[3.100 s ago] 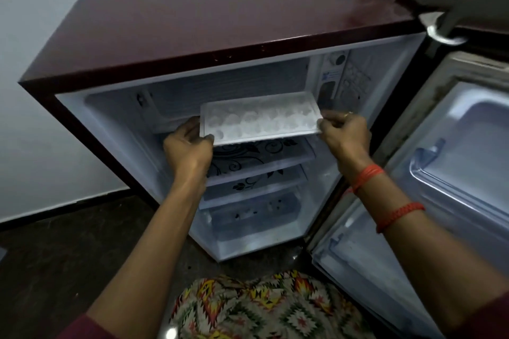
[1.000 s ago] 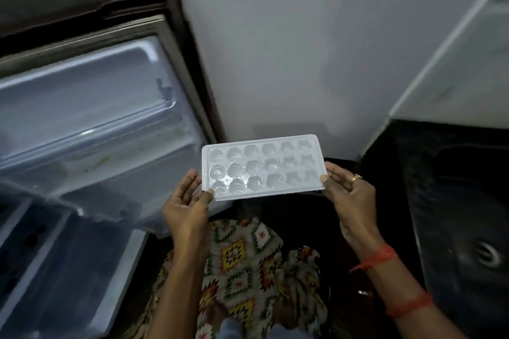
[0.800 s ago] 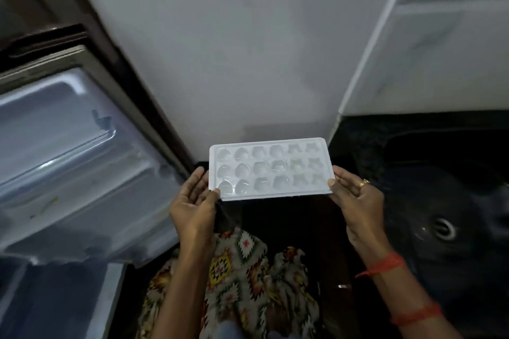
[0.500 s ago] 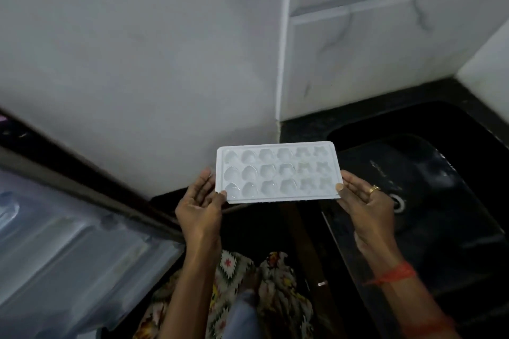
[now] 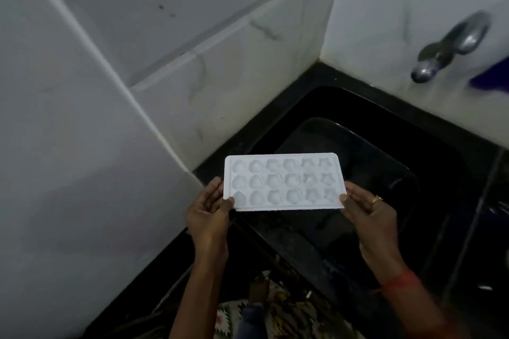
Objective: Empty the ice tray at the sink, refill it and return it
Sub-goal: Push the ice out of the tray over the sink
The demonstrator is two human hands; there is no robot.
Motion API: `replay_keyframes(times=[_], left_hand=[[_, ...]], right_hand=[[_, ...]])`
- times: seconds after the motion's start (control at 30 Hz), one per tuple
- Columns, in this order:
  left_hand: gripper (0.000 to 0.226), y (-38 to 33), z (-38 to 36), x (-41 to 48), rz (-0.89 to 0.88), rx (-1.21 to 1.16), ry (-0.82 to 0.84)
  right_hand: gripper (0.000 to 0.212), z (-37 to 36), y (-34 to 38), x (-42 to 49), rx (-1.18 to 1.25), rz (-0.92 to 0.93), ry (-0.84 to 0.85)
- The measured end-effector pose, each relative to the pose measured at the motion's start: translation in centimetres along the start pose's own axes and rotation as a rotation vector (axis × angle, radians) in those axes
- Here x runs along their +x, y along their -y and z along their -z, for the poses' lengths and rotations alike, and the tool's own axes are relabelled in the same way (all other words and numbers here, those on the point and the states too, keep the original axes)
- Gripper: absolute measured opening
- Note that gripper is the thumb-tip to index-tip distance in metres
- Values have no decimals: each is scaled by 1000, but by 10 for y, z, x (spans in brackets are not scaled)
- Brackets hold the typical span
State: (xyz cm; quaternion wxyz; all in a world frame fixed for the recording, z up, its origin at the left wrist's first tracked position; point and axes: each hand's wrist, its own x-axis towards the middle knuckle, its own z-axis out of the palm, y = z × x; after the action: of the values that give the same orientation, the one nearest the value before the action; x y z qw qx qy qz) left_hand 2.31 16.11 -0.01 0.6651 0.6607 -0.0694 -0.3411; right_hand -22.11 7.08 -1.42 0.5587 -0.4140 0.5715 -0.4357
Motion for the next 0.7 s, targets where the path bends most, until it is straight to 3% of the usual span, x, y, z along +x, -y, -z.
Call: replay_keyframes(times=[0.33,0.7], left_hand=[[39,5,-67,46,111,145,335],[36,19,-105,66,147,273,498]], right_hand=[[30,23,6,-20,16,-47,-297],[29,29,-14,-31,47,-85,-446]])
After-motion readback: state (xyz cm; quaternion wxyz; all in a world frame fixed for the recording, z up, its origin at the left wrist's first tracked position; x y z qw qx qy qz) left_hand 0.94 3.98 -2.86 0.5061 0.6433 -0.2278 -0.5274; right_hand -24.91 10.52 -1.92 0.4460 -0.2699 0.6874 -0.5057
